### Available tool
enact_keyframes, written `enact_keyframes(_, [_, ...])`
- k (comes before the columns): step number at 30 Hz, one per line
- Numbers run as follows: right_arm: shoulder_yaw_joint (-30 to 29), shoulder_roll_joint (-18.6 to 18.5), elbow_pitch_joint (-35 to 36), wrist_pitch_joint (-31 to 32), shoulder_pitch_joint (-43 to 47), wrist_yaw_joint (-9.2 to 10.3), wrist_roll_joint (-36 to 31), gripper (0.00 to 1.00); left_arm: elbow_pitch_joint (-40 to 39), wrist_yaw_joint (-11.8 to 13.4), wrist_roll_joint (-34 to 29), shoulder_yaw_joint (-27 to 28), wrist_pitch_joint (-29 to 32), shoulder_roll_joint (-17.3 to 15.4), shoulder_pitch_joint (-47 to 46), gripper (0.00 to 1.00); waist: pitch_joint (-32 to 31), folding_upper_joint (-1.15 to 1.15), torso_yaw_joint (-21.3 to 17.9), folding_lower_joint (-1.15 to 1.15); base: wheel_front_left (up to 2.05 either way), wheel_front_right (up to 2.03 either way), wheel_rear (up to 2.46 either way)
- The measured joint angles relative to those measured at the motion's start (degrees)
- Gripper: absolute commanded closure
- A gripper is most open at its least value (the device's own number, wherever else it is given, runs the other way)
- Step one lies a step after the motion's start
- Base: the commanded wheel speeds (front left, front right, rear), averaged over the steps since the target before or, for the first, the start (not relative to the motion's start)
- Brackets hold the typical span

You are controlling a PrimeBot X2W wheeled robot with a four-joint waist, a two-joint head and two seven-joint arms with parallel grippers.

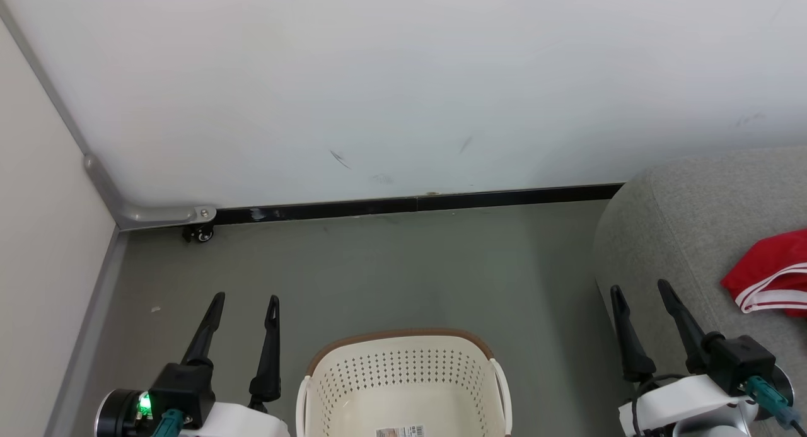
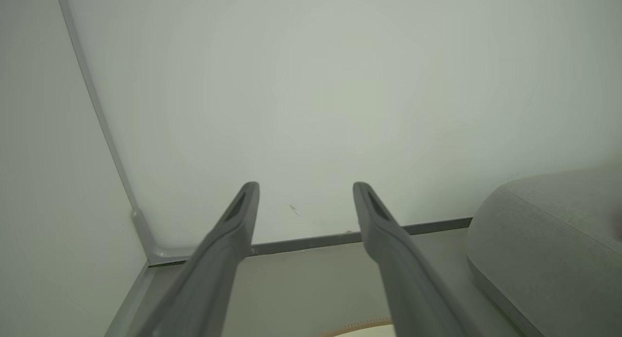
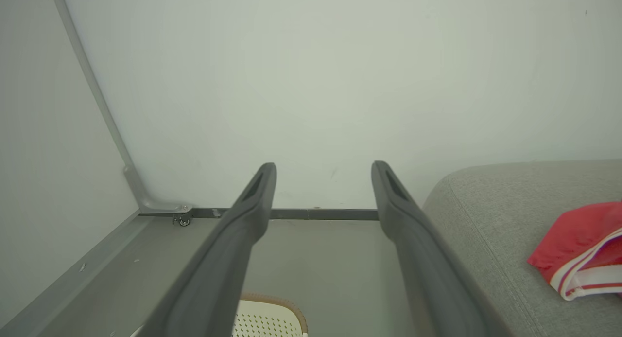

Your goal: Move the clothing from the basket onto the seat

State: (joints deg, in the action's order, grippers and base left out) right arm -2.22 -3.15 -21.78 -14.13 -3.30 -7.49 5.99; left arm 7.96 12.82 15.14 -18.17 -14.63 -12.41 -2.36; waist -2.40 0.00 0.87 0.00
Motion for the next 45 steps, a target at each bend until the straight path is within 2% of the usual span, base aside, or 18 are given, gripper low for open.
enact_keyframes(35, [-0.4,0.7,6.6,2.1,3.6,0.0,-0.3,0.0,2.9,2.9,-3.0,1.7,0.0,0.4,0.1,0.0,1.0,0.0,-0.1,0.0,0.0,0.0,0.0])
enact_keyframes(45, [-0.3,0.7,7.4,2.6,4.1,0.0,0.3,0.0,3.4,2.9,-3.3,1.3,0.0,0.6,0.1,0.0,1.3,0.0,0.0,0.0,0.0,0.0,0.0])
